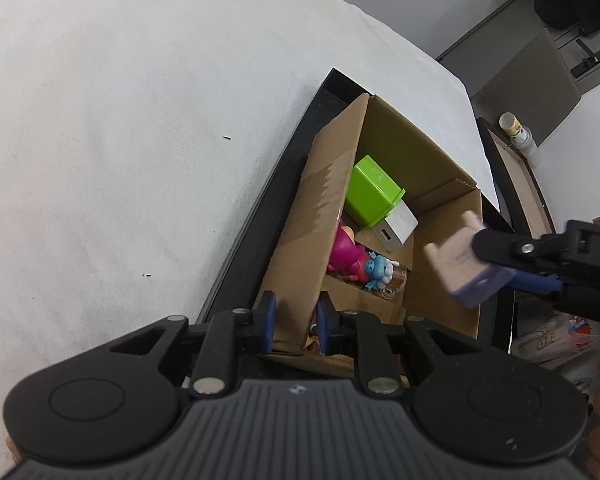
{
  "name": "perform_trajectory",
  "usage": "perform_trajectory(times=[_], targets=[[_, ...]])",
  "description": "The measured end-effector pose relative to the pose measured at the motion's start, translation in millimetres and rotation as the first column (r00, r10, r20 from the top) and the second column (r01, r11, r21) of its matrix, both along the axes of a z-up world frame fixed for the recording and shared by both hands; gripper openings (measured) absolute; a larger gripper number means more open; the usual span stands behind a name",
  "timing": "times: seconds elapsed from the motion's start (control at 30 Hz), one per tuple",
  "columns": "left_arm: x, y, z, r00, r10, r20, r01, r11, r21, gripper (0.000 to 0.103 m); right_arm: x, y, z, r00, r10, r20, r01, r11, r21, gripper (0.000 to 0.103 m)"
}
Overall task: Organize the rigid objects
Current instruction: 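Carry the lavender block figure into the box with the right tool and release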
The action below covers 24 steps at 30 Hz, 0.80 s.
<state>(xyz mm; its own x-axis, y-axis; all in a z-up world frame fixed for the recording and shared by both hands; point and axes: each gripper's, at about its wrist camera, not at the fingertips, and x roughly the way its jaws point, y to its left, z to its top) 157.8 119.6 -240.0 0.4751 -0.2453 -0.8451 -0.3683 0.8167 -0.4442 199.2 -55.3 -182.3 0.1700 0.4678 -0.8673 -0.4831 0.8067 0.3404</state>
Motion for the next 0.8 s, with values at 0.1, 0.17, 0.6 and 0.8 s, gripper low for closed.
perform_trajectory(times=[0.1, 0.17, 0.6, 0.8], targets=[[-0.8, 1.7, -0.2, 1.0, 0.001, 0.002, -0.001, 1.0, -0.007, 0.019, -4.0, 5.6, -6.0, 1.0, 0.014, -0.008, -0.014, 1.0, -0.018, 0.045], [-0.8, 2.4, -0.4, 1.0, 0.002, 0.002, -0.002, 1.0, -0.012, 0.019, -8.0, 8.6, -10.7, 1.0, 0.021, -0.017, -0.021, 0.999, -0.032, 0.045], [1.3, 3.1, -0.5, 1.0, 0.006, -0.004, -0.006, 1.0, -0.02, 0.02, -25.1, 23.7, -48.8, 0.99, 0.04, -0.134, -0.054, 0.993, -0.109, 0.045], [2.0, 2.9, -1.2, 1.0, 0.001, -0.006, -0.002, 1.0, -0.018, 0.02, -22.2, 27.5, -55.8, 0.991, 0.012, -0.136, -0.032, 0.989, -0.146, 0.045]])
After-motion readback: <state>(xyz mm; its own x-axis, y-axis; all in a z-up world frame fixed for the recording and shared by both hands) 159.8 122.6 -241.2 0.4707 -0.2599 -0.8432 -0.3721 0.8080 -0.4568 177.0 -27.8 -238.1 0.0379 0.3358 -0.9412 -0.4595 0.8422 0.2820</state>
